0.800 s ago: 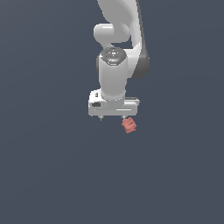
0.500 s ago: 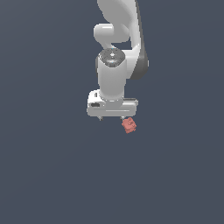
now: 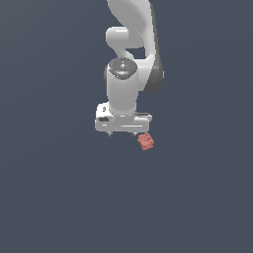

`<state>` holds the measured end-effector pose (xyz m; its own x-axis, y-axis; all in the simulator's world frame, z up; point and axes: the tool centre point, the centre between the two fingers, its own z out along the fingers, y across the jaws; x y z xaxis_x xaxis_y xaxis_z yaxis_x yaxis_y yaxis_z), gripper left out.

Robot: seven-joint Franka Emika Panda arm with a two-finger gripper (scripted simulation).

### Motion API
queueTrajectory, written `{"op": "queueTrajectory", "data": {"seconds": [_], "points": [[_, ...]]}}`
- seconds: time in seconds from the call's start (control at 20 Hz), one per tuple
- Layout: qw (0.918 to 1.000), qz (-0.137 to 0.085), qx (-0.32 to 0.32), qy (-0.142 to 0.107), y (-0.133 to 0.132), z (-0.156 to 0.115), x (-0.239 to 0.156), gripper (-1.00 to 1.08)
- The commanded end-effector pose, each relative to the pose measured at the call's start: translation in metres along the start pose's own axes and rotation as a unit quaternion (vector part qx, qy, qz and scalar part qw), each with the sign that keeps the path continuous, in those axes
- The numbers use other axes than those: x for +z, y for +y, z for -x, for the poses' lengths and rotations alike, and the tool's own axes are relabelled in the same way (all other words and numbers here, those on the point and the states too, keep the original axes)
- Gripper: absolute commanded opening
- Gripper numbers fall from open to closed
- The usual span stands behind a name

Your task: Pick up the object and move it to a goal position.

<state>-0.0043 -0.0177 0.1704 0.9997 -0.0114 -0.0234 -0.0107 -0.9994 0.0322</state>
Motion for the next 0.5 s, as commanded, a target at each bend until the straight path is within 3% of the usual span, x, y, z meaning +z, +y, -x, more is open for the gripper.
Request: {"op": "queueTrajectory", "data": {"seconds": [0.0,0.45], "points": [[1.0,0.0,-0.009,0.0,-0.006,0.001,0.003,1.0],[0.9947,-0.006,-0.102,0.007,-0.063,0.019,0.037,1.0]]}}
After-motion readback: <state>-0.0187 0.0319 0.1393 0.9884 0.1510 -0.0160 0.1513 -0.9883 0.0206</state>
